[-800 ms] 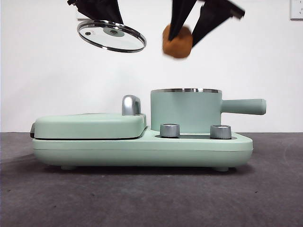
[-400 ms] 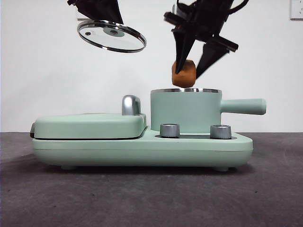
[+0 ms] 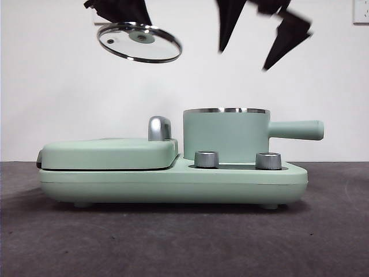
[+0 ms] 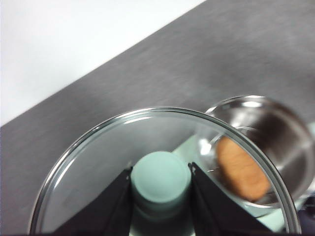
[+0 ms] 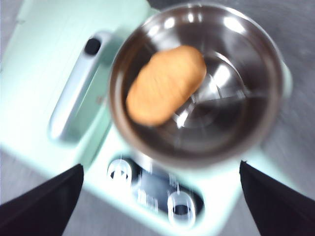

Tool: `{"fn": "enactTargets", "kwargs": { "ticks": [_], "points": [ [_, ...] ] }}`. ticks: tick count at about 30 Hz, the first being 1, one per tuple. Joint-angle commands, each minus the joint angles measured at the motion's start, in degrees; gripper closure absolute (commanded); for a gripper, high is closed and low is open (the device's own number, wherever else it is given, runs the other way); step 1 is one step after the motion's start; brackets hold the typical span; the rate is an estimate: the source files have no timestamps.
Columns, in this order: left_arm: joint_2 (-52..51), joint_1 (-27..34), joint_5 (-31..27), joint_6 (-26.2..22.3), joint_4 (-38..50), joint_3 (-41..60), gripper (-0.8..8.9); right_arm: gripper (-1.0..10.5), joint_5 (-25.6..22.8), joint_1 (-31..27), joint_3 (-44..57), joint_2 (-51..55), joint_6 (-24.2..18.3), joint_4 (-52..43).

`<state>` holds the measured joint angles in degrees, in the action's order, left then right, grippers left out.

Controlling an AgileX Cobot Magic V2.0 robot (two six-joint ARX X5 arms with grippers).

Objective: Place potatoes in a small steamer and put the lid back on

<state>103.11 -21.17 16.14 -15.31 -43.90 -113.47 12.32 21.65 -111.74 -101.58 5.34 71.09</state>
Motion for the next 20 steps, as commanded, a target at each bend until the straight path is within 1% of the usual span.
{"fn": "enactTargets", "kwargs": {
  "ticks": [1,3,6,10,16,18,20],
  "points": [
    [0.1,-1.2,1.6,1.4,1.8,-1.6,7.99,4.7,-3.3,-0.8,-0.7,2.2,-1.1,3.8],
    [0.3,-2.4,1.6,1.4,1.7,-1.5,7.99,4.8,-5.0,-1.6,1.1,5.4,-1.1,5.3],
    [0.5,-4.4,1.6,1.2,1.9,-1.5,7.99,4.8,-5.0,-3.0,6.3,11.5,-1.1,5.1],
    [1.5,-7.4,1.7,1.1,3.8,-1.5,7.99,4.8,-5.0,-4.5,17.4,22.6,-1.1,3.5],
    [5.0,-11.0,1.7,1.1,6.6,-1.5,7.99,4.8,-4.8,-4.5,32.9,40.4,-1.0,0.6],
    [6.6,-12.0,1.7,1.0,7.8,-1.5,7.99,4.8,-4.6,-4.5,37.0,46.1,-0.6,-0.4],
    [8.2,-12.9,1.7,0.9,9.4,-1.5,7.99,4.8,-4.6,-4.5,40.8,52.1,1.0,-1.1]
  ]
}}
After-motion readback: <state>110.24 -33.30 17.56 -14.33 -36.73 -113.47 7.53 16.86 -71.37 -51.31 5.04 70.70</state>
